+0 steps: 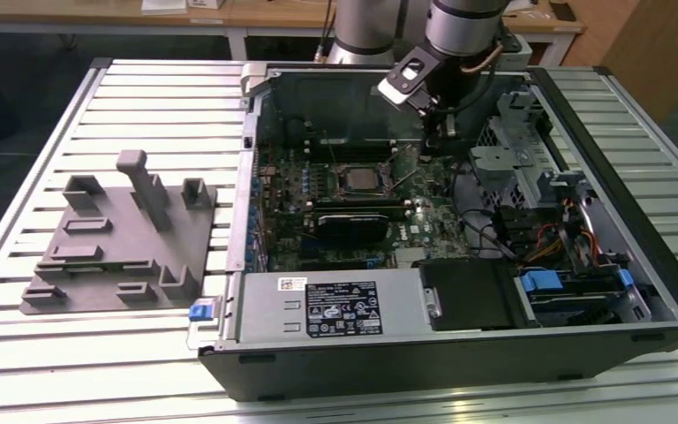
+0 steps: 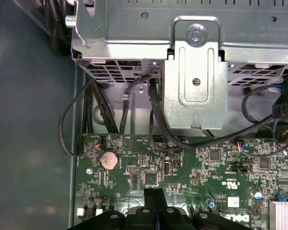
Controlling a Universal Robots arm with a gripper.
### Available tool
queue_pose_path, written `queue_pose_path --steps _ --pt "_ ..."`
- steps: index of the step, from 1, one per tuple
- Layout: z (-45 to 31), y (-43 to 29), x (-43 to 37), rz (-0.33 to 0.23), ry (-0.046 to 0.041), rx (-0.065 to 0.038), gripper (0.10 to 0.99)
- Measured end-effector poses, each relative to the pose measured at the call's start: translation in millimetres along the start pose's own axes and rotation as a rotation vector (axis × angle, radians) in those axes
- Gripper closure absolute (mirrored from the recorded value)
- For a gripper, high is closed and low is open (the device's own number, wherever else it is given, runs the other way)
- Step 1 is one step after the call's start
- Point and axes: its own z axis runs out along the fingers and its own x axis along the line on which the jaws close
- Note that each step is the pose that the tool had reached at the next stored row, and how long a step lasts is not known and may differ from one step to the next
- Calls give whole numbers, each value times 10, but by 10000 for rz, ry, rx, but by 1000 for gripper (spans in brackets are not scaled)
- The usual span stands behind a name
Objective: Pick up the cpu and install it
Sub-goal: 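Close the cpu cover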
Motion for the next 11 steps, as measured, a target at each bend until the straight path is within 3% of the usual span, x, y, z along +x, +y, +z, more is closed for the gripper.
queue_pose_path --steps 11 --pt "87 0 16 12 -2 14 980"
